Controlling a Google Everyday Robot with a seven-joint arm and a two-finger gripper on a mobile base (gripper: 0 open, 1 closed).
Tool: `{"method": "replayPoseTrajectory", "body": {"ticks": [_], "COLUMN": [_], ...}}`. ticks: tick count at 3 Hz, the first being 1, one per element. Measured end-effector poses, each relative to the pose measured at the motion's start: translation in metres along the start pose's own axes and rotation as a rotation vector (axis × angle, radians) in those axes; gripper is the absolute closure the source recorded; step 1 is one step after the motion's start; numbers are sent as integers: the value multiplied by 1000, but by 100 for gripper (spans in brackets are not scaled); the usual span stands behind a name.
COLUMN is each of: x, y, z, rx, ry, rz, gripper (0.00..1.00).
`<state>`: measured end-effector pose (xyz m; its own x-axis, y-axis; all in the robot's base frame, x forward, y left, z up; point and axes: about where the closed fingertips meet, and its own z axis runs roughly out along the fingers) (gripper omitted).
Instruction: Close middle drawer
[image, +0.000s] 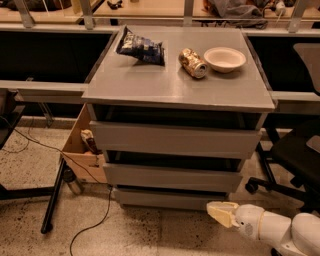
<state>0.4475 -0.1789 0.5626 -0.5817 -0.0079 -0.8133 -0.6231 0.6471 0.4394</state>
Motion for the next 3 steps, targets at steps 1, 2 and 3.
{"method": "replayPoseTrajectory", "body": {"ticks": [1,2,3], "x": [0,0,0], "y": [0,0,0], "z": [0,0,0], "rx": [0,0,0], "ry": [0,0,0], "rz": [0,0,0], "gripper": [58,34,10]}}
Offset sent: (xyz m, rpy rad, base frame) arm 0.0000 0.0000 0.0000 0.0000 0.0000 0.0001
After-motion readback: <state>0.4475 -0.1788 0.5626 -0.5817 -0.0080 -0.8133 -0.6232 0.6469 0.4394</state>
